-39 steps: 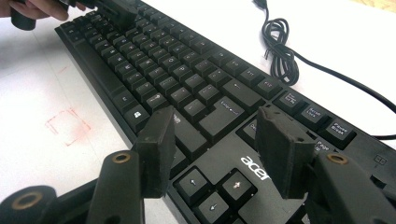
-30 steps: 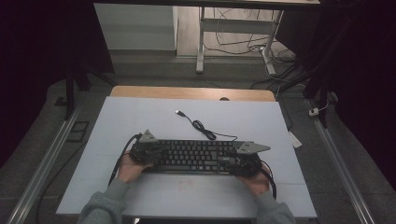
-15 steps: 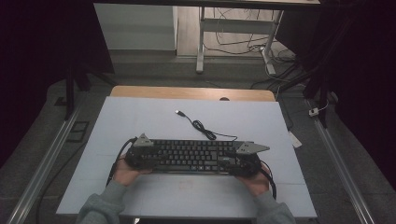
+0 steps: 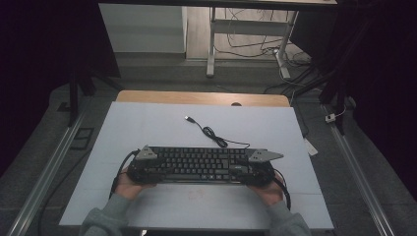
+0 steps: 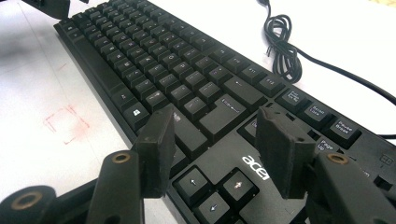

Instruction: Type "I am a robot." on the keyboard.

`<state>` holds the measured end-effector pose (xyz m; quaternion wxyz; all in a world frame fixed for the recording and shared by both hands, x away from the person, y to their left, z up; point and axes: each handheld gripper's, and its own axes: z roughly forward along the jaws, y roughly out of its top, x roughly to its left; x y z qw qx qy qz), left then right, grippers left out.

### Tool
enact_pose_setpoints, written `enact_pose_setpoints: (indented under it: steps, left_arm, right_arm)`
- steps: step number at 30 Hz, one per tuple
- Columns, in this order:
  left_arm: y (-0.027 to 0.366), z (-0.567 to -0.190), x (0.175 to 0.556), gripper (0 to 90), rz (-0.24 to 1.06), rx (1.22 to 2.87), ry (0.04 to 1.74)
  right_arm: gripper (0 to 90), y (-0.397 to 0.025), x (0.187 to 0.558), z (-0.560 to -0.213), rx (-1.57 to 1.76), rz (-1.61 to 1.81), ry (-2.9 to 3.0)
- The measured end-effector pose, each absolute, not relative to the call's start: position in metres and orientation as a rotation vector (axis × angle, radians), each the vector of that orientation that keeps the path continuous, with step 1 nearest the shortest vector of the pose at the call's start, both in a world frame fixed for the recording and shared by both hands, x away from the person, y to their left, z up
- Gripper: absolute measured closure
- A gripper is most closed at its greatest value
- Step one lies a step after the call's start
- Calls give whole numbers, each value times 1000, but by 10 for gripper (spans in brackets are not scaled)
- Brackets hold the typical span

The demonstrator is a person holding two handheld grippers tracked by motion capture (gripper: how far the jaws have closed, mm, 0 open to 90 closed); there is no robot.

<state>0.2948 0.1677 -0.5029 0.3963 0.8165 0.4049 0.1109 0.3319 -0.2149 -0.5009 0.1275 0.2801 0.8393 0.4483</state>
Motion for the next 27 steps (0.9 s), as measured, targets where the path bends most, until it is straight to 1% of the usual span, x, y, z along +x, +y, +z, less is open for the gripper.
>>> enact_pose_setpoints:
  steps: [11, 27]
  left_arm:
    - [168, -504, 296, 434, 287, 2072, 1024]
    - [170, -506, 296, 422, 291, 2084, 1038]
  right_arm:
    - [477, -211, 333, -500, 804, 1310, 2444]
    - [490, -181, 343, -499, 784, 1321, 2469]
